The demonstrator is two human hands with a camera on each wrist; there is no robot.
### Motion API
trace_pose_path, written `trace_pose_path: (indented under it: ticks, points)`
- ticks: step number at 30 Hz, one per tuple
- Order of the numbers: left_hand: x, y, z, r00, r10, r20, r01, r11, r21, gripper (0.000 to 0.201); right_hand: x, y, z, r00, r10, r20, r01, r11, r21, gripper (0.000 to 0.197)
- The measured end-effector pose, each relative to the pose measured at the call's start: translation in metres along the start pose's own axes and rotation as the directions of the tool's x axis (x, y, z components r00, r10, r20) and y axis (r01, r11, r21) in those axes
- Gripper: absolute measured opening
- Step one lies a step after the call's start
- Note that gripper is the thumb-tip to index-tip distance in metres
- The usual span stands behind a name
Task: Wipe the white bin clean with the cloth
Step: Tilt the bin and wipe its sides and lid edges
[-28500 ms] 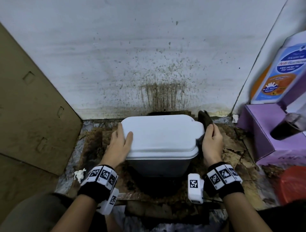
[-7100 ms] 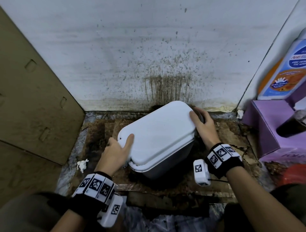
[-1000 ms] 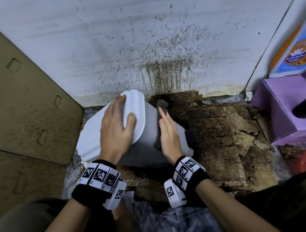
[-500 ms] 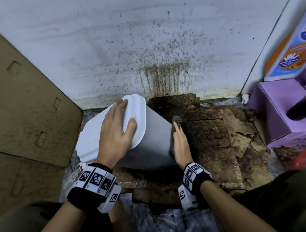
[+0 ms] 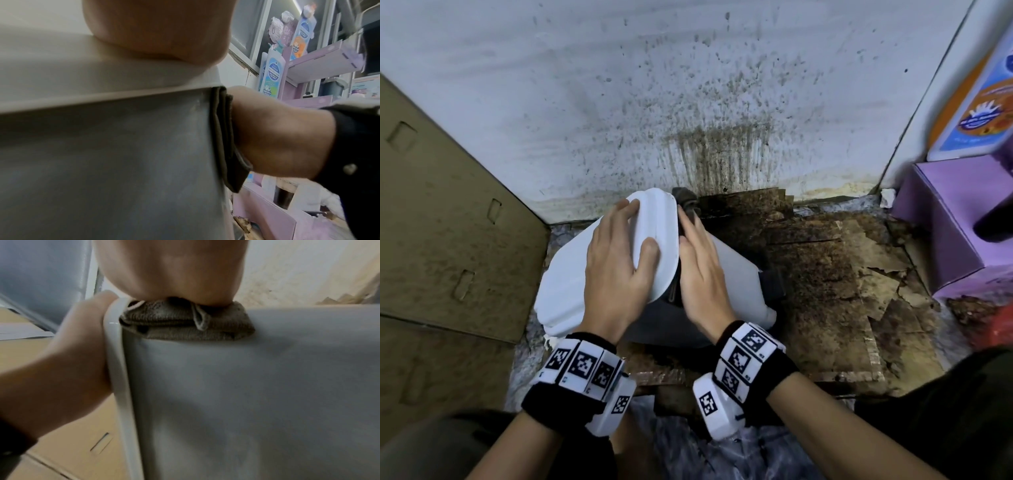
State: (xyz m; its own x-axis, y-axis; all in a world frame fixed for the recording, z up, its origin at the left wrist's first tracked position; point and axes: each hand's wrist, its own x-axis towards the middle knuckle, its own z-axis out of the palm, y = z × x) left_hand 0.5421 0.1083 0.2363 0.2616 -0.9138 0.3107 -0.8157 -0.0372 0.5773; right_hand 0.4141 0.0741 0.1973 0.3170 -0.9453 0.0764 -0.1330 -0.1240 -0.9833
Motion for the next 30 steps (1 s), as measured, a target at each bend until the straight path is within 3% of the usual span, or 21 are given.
trace_pose_path:
  ticks: [3, 5, 9, 13, 18, 22, 26, 30]
  points:
    - [-0.004, 0.001, 0.0, 1.0, 0.004, 0.015, -0.004, 1.0, -0.014, 0.059, -0.007, 0.011, -0.004, 0.993, -0.117, -0.006, 0.116, 0.989, -0.091, 0.05]
    - [-0.004, 0.005, 0.0, 1.0, 0.008, 0.02, -0.007, 1.0, -0.026, 0.059, -0.003, 0.028, -0.013, 0.994, -0.105, 0.008, 0.105, 0.99, -0.096, 0.049]
    - [-0.002, 0.005, -0.001, 1.0, 0.01, 0.02, -0.009, 0.999, -0.042, 0.058, 0.003, 0.075, -0.034, 0.996, 0.08, -0.038, -0.082, 0.995, -0.053, 0.05]
    - [-0.005, 0.006, -0.002, 0.999, 0.016, 0.032, -0.015, 0.999, -0.041, 0.057, -0.008, 0.121, -0.055, 0.942, 0.312, -0.12, -0.321, 0.945, -0.064, 0.047]
    - [-0.006, 0.016, 0.005, 1.0, 0.004, 0.027, -0.004, 1.0, -0.015, 0.059, -0.004, 0.131, -0.058, 0.908, 0.386, -0.161, -0.396, 0.917, -0.037, 0.047]
    - [-0.003, 0.014, 0.003, 1.0, -0.006, 0.024, 0.006, 1.0, -0.01, 0.06, 0.001, 0.099, -0.047, 0.93, 0.326, -0.169, -0.329, 0.944, 0.008, 0.046]
    - [-0.002, 0.012, 0.003, 1.0, -0.012, 0.016, 0.012, 1.0, -0.011, 0.059, 0.007, 0.043, -0.023, 0.988, 0.127, -0.087, -0.124, 0.991, 0.047, 0.046]
    - [-0.004, 0.009, 0.002, 1.0, -0.013, 0.007, 0.013, 1.0, -0.02, 0.057, -0.001, 0.014, -0.006, 0.999, -0.011, -0.04, 0.011, 1.0, 0.001, 0.048]
